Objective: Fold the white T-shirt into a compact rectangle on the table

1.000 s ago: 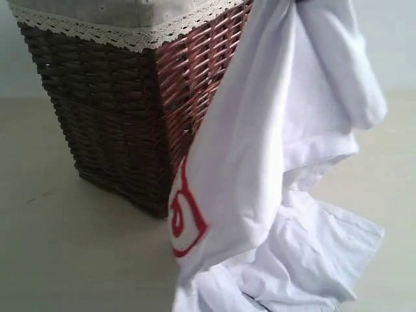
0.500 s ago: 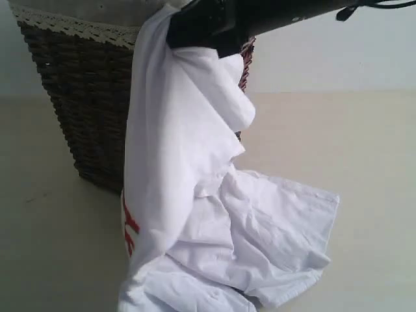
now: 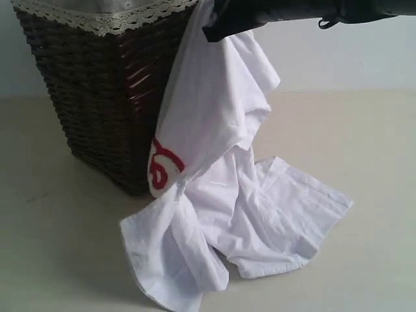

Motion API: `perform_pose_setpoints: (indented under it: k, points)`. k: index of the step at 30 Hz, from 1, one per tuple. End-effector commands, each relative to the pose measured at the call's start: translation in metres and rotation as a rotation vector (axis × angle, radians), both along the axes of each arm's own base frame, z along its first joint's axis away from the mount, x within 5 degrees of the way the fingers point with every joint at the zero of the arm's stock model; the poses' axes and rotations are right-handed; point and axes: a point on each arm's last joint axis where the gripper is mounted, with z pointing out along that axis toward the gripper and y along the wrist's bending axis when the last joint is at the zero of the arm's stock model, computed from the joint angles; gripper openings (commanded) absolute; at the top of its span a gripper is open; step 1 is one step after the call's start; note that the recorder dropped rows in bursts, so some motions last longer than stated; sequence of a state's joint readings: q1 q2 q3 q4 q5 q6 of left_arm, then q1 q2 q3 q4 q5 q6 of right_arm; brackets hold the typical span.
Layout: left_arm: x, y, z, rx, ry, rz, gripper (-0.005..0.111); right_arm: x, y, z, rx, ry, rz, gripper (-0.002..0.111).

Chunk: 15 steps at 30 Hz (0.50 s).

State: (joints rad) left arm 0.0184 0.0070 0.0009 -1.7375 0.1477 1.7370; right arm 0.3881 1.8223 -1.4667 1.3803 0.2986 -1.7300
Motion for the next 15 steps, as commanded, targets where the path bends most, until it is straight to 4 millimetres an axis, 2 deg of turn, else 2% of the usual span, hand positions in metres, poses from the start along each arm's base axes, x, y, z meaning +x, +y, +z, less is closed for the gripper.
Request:
perform_pose_setpoints:
  k: [1,5,8,12,15]
  points:
    - [-0.001,0.000,0.001,-0.008,-0.008,-0.003,0.000,-0.018,0.006,0.025,0.021,-0.034,0.165,0.000]
    - [-0.001,0.000,0.001,-0.008,-0.008,-0.003,0.000,-0.063,0.014,0.037,-0.086,-0.003,0.579,0.000]
    - [-0.001,0.000,0.001,-0.008,-0.008,-0.003,0.000,-0.100,0.008,0.042,-0.208,0.059,0.866,0.000]
    - [-0.001,0.000,0.001,-0.008,-0.008,-0.003,0.000,-0.115,-0.003,0.046,-0.351,0.079,0.887,0.000]
    - [-0.001,0.000,0.001,-0.008,-0.008,-0.003,0.000,-0.124,-0.007,0.056,-0.370,0.017,0.898,0.000]
